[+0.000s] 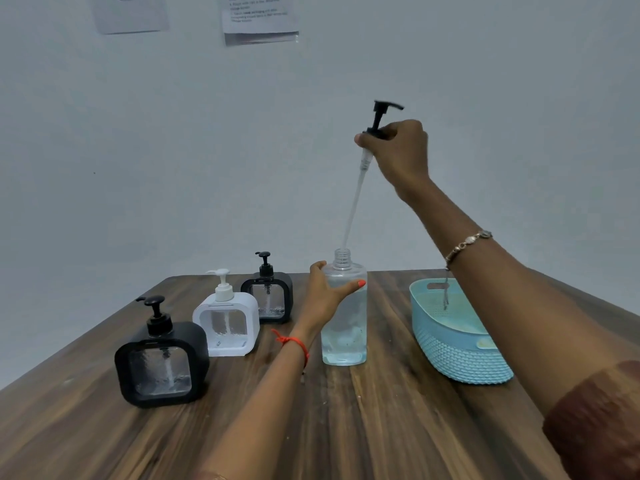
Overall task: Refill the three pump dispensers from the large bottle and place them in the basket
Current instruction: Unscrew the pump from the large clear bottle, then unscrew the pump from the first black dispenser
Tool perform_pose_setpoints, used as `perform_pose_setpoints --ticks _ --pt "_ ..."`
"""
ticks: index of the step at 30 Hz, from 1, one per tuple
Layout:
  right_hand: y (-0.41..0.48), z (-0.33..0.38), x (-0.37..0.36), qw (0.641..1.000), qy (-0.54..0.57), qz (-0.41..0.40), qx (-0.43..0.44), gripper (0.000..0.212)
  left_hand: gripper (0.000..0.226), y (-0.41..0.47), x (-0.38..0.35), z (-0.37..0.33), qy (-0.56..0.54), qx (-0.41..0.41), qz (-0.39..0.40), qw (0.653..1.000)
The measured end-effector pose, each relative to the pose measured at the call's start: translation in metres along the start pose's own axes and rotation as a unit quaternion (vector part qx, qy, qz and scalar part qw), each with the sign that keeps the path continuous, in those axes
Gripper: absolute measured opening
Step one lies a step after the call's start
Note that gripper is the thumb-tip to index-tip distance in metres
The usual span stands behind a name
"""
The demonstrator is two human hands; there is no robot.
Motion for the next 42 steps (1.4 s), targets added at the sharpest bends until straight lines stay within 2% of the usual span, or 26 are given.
perform_pose_setpoints --ticks 3,7,10,13,15,16,17,18,19,21,23,27,30,32,34,36,39,42 --pt "0.0 0.019 0.03 0.997 0.051 -0.047 0.04 0.015 0.085 -0.001 -0.001 0.001 -0.002 0.001 0.004 1.0" --pt "-0.019 0.019 0.065 0.99 0.12 -0.024 0.07 0.012 0.093 0.001 0.0 -0.001 0.003 0.006 0.008 1.0" --pt "-0.055 -0.013 0.078 0.99 0.115 0.04 0.073 0.025 0.095 0.001 0.001 -0.005 0.01 -0.001 0.016 1.0" --pt "-0.111 -0.066 0.084 0.982 -0.013 0.158 0.099 0.04 0.097 -0.004 0.004 -0.007 0.01 0.002 0.021 1.0" --pt "-0.149 -0.104 0.085 0.954 -0.113 0.259 0.103 0.06 0.096 -0.009 0.007 -0.002 0.011 0.01 0.026 1.0" --pt "-0.166 -0.119 0.086 0.934 -0.138 0.318 0.079 0.059 0.087 -0.013 0.009 0.002 0.014 0.015 0.03 0.999" --pt "-0.182 -0.129 0.086 0.915 -0.156 0.371 0.033 0.047 0.07 -0.017 0.011 0.004 0.023 0.014 0.032 0.999" --pt "-0.194 -0.139 0.087 0.891 -0.188 0.413 0.027 0.038 0.052 -0.024 0.013 0.004 0.026 0.012 0.036 0.999" --pt "-0.202 -0.146 0.088 0.877 -0.211 0.43 0.031 0.046 0.044 -0.03 0.014 0.005 0.025 0.013 0.043 0.999" --pt "-0.214 -0.164 0.089 0.851 -0.249 0.46 0.036 0.057 0.051 -0.041 0.017 0.007 0.031 0.016 0.047 0.998" --pt "-0.219 -0.171 0.089 0.826 -0.286 0.484 0.042 0.052 0.063 -0.05 0.021 0.009 0.044 0.018 0.047 0.998" --pt "-0.22 -0.175 0.085 0.797 -0.309 0.515 0.056 0.056 0.072 -0.059 0.031 0.02 0.086 0.033 0.045 0.995" --pt "-0.205 -0.168 0.086 0.797 -0.317 0.51 0.061 0.046 0.092 -0.06 0.044 0.017 0.106 0.032 0.038 0.993" --pt "-0.191 -0.156 0.08 0.809 -0.321 0.488 0.064 0.055 0.094 -0.058 0.054 0.011 0.116 0.035 0.036 0.992" --pt "-0.176 -0.134 0.067 0.815 -0.329 0.467 0.093 0.068 0.075 -0.054 0.068 0.0 0.13 0.021 0.018 0.991" --pt "-0.168 -0.099 0.049 0.831 -0.302 0.45 0.124 0.054 0.049 -0.053 0.088 -0.017 0.113 -0.01 -0.01 0.993" --pt "-0.176 -0.052 0.011 0.849 -0.234 0.449 0.151 0.043 0.032 -0.059 0.128 -0.045 0.066 -0.061 -0.076 0.993" --pt "-0.203 -0.023 -0.034 0.855 -0.167 0.472 0.135 0.039 0.015 -0.072 0.176 -0.058 0.042 -0.13 -0.187 0.973"
Point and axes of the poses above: each hand's wrist, its own y-axis towards the middle knuckle, its own x-axis out of the back of the hand, z = x × y, the point moved 5 cm from there along y, towards the middle knuckle, and after that the axes turned 10 degrees about -z, right-handed, at the moved point
